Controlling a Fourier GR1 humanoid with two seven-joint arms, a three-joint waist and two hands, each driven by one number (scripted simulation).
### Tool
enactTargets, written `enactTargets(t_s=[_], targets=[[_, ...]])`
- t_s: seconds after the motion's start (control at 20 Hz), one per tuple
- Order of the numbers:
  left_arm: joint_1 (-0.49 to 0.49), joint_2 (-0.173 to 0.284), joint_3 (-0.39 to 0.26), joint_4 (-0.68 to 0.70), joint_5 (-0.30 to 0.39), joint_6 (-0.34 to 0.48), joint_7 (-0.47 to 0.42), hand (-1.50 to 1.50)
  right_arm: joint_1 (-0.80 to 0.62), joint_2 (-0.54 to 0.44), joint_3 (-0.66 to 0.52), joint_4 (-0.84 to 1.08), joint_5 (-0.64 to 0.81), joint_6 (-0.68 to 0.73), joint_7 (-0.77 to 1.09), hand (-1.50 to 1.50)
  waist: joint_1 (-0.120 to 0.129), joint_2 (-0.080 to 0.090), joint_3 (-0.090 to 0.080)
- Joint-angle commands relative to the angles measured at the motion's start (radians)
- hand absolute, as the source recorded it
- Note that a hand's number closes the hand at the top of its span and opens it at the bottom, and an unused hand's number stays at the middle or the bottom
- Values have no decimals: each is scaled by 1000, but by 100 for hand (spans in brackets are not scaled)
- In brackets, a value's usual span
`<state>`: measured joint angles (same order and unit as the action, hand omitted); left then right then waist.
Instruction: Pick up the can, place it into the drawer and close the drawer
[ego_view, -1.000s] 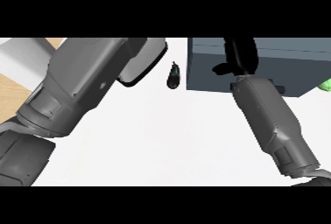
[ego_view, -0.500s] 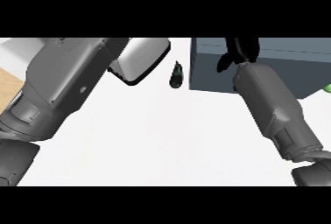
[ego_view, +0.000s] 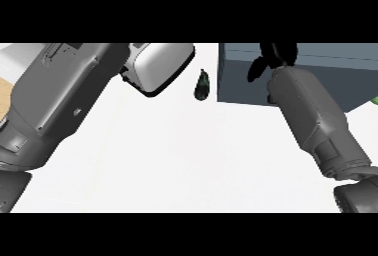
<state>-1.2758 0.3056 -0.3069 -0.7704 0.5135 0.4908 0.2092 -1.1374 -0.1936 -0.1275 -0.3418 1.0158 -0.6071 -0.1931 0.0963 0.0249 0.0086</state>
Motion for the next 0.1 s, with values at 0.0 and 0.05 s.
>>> enactTargets(t_s=[0.0, 0.05], targets=[[78, 22, -9, -80, -2, -1, 6, -150, -81, 4, -73, -21, -78, -21, -41, -150, 27, -13, -7], [67, 38, -21, -97, -6, -18, 33, -150, -69, 31, -83, -10, -85, -47, -31, -150, 38, -11, -6]])
